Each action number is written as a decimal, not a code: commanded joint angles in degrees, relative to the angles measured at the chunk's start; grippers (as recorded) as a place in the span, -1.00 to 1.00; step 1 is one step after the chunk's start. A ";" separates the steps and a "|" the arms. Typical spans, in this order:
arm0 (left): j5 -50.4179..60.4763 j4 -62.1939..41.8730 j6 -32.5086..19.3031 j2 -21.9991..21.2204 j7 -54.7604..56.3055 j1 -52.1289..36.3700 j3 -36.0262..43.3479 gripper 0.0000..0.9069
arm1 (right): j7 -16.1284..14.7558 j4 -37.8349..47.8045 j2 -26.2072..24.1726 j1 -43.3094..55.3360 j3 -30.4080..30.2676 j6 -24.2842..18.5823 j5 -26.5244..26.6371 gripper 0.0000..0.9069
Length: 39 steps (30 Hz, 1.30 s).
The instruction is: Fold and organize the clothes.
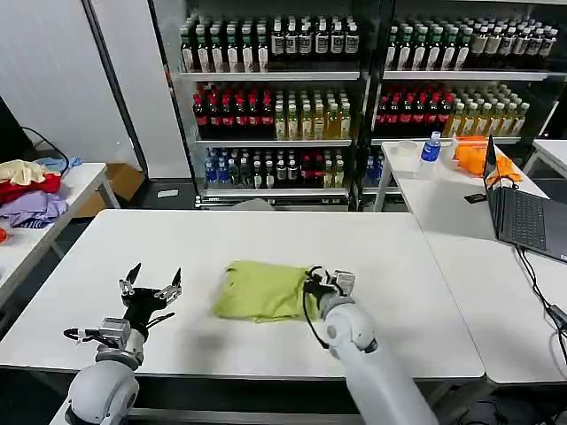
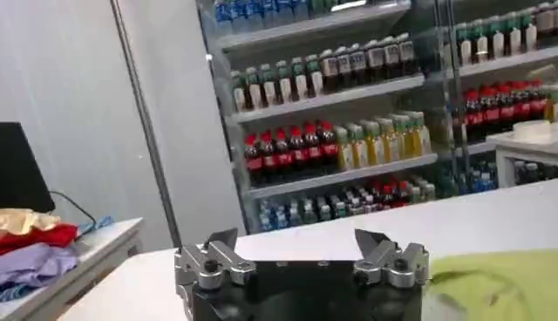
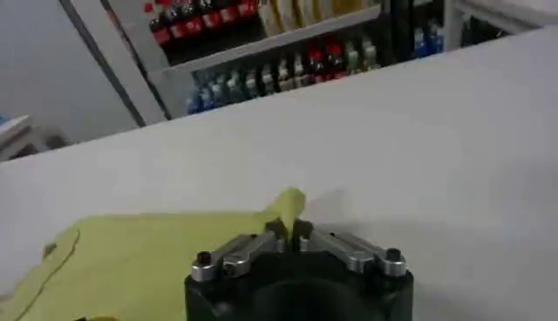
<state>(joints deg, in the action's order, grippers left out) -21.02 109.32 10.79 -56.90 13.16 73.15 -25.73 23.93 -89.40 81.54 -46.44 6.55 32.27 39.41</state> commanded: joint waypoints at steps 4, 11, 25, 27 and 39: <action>0.32 -0.12 0.21 -0.24 -0.17 0.03 0.50 1.00 | -8.58 7.03 -4.23 4.54 0.97 -3.07 -14.10 1.00; 0.22 0.22 0.24 -0.04 -0.30 -0.30 0.68 1.00 | -10.35 3.58 -6.50 2.03 0.03 -18.67 -23.88 1.00; -0.10 1.13 0.12 -0.50 -0.67 -0.70 1.53 1.00 | -9.26 -15.69 -10.08 -20.74 9.91 -29.04 -34.50 1.00; -0.27 1.57 0.13 -0.53 -0.86 -0.51 1.62 1.00 | -9.41 -19.50 -10.02 -24.08 12.10 -29.41 -36.11 1.00; -2.58 4.37 0.56 -0.19 -3.20 1.06 1.37 1.00 | -8.90 -34.05 -10.03 -39.83 22.63 -29.45 -36.40 1.00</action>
<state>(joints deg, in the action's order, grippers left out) -22.58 112.17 11.10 -57.26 11.11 73.69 -24.29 14.65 -109.73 72.18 -70.84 20.10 5.60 6.10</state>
